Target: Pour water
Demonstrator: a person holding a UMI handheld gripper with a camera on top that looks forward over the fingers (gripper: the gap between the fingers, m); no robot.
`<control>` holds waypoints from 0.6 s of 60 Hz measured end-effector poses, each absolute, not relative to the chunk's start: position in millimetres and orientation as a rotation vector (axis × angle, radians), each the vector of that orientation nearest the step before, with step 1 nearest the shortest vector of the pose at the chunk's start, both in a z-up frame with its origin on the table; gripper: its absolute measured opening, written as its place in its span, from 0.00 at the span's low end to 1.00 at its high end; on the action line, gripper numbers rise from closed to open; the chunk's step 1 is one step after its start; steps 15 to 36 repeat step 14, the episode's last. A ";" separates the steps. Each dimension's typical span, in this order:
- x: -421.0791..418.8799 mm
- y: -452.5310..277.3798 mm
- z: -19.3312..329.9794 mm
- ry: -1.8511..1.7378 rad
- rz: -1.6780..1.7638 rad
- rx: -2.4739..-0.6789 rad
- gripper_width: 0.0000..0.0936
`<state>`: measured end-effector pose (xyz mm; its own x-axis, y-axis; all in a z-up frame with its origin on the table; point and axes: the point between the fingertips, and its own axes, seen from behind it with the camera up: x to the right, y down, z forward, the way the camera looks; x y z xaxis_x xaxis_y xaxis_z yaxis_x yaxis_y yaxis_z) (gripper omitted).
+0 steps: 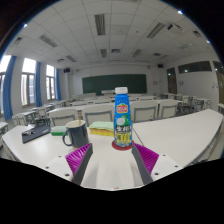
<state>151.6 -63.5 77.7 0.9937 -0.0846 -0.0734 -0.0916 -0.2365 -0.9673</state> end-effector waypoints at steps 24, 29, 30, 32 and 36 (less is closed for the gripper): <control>135.3 -100.9 82.3 0.130 0.114 -1.784 0.90; 135.3 -100.9 82.3 0.130 0.114 -1.784 0.90; 135.3 -100.9 82.3 0.130 0.114 -1.784 0.90; 135.3 -100.9 82.3 0.130 0.114 -1.784 0.90; 135.3 -100.9 82.3 0.130 0.114 -1.784 0.90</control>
